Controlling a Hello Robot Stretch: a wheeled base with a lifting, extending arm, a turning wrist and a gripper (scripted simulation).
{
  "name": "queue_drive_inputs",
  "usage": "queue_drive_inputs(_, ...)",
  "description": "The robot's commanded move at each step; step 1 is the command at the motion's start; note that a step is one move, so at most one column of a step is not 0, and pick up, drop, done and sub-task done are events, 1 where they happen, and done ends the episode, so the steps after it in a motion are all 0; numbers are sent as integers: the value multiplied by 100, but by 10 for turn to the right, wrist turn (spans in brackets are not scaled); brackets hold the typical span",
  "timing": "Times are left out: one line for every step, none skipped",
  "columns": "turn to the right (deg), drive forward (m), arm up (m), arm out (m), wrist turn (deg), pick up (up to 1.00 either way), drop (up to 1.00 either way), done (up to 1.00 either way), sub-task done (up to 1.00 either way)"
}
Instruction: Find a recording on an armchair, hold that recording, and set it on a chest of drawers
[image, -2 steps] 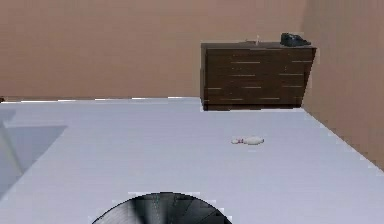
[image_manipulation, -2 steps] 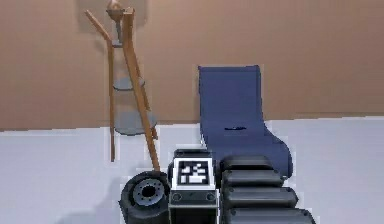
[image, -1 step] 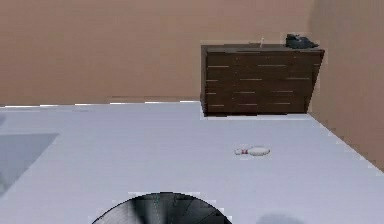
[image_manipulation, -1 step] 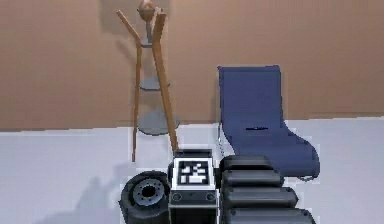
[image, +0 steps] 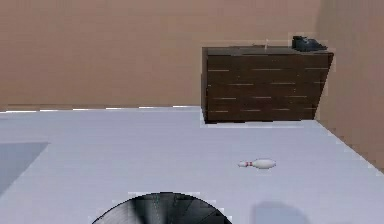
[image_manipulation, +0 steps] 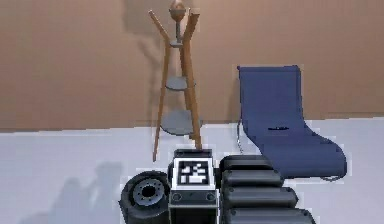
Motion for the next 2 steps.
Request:
queue_drive_inputs(120, 0, 0, 0, 0, 0, 0, 0, 0)
queue_drive_inputs(0, 100, 0, 0, 0, 0, 0, 0, 0)
